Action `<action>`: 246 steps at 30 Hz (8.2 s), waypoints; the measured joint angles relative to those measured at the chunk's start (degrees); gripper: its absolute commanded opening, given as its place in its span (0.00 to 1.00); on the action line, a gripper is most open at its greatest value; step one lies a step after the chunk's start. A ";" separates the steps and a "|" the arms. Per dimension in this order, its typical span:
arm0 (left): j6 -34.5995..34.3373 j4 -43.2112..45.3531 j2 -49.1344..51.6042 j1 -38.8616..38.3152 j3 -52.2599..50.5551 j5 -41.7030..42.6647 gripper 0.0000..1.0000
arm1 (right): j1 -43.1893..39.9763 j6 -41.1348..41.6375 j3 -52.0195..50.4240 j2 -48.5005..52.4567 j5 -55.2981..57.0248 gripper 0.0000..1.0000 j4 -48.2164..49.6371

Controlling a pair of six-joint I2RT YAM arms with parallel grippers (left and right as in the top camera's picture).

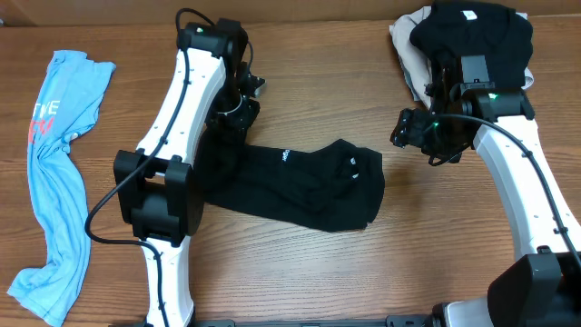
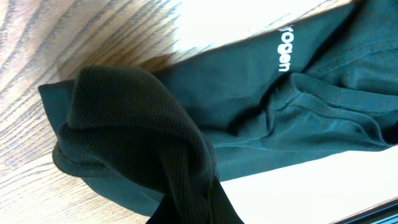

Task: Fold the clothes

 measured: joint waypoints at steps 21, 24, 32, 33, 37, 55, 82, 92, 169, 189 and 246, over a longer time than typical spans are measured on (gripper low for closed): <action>-3.04 -3.89 0.02 -6.25 0.00 0.20 0.57 | 0.02 -0.20 0.00 0.00 0.00 0.79 0.44; -3.02 -3.87 0.00 -7.06 0.00 0.87 0.89 | 0.00 -0.17 0.00 0.00 -0.02 0.80 0.46; -3.48 -3.15 0.00 -8.20 0.00 1.49 0.95 | 0.00 -0.17 0.00 0.00 -0.02 0.80 0.28; -3.48 -3.15 0.00 -8.20 0.00 1.49 0.94 | 0.02 -0.17 0.00 0.00 -0.02 0.80 0.09; -3.74 -3.15 0.00 -8.15 0.00 1.07 0.82 | 0.00 -0.17 -0.02 0.00 -0.02 0.80 -0.42; -5.64 3.76 0.02 -8.15 -15.43 -0.70 0.04 | 0.00 -0.22 -5.64 0.07 0.00 0.80 2.60; -9.88 1.84 0.37 -16.28 -0.81 3.04 0.04 | 0.00 -0.20 -10.47 1.57 -6.23 0.80 8.76; -10.32 -0.20 0.33 -15.91 22.36 3.21 0.78 | 0.09 -0.17 -20.17 6.38 -12.70 0.81 16.90; -13.05 3.76 7.91 5.11 24.04 -9.90 1.00 | 32.59 -4.83 15.32 21.24 -10.36 0.56 -1.75; -13.05 5.22 7.91 6.34 24.04 -9.90 1.00 | 24.81 3.17 14.71 13.11 5.51 0.65 -3.96; -13.05 6.36 12.68 6.34 24.04 -8.79 1.00 | 22.99 -3.34 9.79 12.44 10.69 1.00 6.64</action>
